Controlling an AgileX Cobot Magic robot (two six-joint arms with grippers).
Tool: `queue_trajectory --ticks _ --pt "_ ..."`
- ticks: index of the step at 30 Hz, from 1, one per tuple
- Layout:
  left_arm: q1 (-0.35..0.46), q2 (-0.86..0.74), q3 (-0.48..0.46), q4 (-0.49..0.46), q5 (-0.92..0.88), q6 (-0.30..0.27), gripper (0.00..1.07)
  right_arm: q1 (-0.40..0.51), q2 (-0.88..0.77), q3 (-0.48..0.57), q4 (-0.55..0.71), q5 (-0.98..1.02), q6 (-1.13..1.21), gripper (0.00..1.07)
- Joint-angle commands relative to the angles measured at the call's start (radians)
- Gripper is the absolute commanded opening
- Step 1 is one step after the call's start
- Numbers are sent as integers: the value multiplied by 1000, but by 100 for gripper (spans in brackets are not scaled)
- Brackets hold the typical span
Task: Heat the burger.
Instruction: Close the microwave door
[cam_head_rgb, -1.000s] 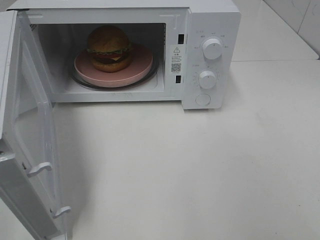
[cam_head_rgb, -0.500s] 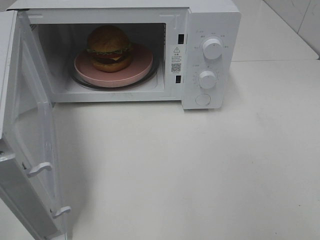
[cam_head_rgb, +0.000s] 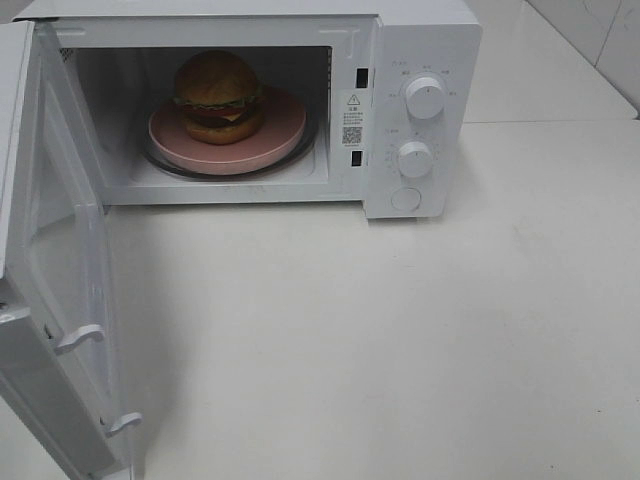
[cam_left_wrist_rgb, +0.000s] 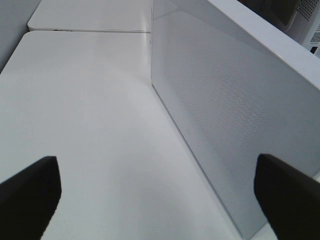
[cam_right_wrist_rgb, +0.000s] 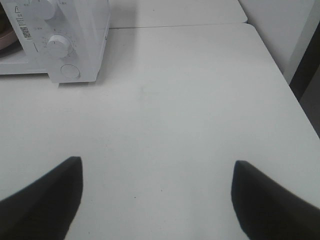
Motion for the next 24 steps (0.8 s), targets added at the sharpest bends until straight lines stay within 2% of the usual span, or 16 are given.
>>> queue_trajectory --ticks 1,5,8,9,10,11,12,13,14,15,16,17,18,24 --pt "-7 -17 3 -7 -7 2 98 -6 -24 0 3 -9 -11 76" --pt "-7 -15 -12 2 -29 -2 98 -6 -24 0 3 -9 -11 76" --pt "-7 1 -35 18 -72 -2 94 -6 -24 0 3 -9 -11 76" --pt "-7 23 -43 27 -106 -2 85 -6 -24 0 3 -9 -11 76" --pt "-7 23 -43 27 -106 -2 85 -6 -24 0 3 -9 -11 76" --pt "-7 43 -43 27 -140 -2 70 -6 -24 0 3 -9 -11 76" --pt "-7 54 -43 27 -157 -2 63 -6 -24 0 3 -9 -11 76" --pt "-7 54 -43 27 -157 -2 63 -6 -24 0 3 -9 -11 76" --pt "-7 79 -43 27 -188 -2 45 -6 -24 0 3 -9 -11 76" --pt "-7 90 -43 27 -206 -2 35 -6 -24 0 3 -9 -11 76" --pt "-7 90 -43 27 -206 -2 35 -6 -24 0 3 -9 -11 76" --pt "-7 116 -42 30 -245 -2 14 -6 -24 0 3 -9 -11 76" --pt "-7 132 -42 31 -264 -1 3 -6 -24 0 3 -9 -11 76" --pt "-7 233 -38 96 -381 1 0 -6 -24 0 3 -9 -11 76"
